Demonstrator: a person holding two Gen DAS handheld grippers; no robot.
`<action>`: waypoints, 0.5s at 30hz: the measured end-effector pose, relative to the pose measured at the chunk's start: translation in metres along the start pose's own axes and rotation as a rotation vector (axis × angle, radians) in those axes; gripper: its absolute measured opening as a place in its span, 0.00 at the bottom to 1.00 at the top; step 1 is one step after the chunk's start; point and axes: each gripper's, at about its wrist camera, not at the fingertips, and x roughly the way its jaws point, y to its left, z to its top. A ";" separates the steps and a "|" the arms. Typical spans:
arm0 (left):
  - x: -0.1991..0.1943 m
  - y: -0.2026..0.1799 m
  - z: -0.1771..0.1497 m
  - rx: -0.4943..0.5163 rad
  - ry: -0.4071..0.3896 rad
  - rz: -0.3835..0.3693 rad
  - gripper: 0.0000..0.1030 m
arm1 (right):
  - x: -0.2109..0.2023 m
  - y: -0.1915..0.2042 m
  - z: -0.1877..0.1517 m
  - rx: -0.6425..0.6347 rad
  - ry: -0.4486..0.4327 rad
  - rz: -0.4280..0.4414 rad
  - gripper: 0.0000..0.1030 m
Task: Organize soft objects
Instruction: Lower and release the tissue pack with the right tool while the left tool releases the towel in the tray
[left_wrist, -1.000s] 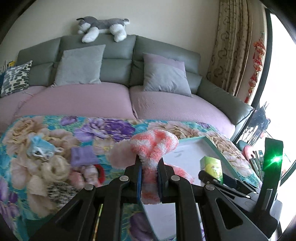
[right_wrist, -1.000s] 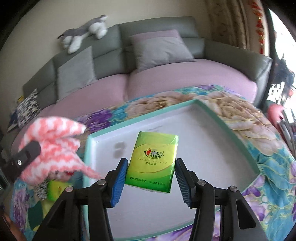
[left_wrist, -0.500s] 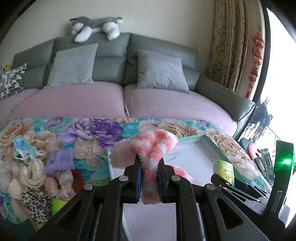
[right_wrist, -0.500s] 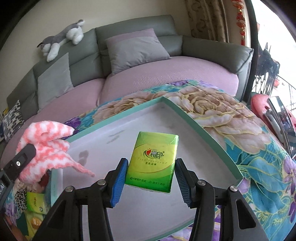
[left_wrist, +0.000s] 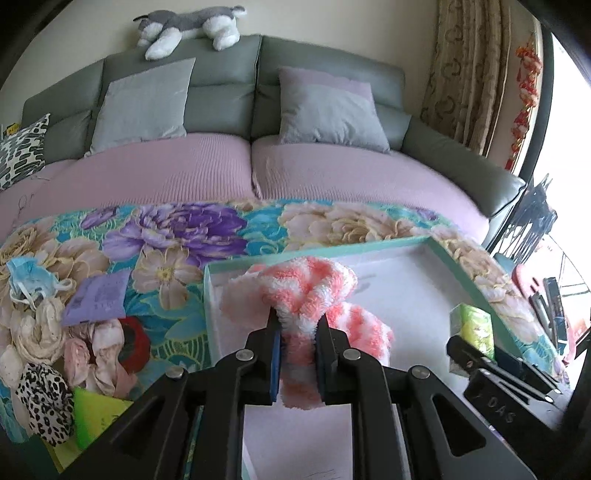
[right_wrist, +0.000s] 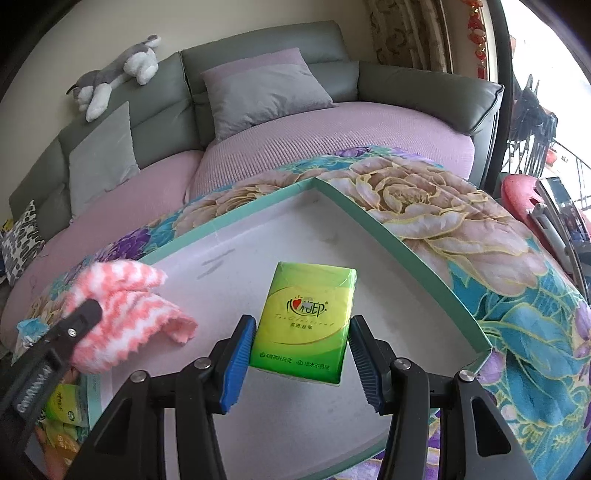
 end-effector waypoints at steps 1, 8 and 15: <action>0.002 0.000 -0.001 0.000 0.009 -0.001 0.15 | 0.000 0.000 0.000 -0.001 0.001 0.000 0.54; 0.008 -0.003 -0.007 -0.003 0.057 -0.011 0.21 | 0.003 0.000 -0.001 -0.006 0.011 -0.001 0.54; 0.003 0.003 -0.009 -0.023 0.087 -0.012 0.40 | 0.000 0.002 0.000 -0.012 0.001 -0.005 0.55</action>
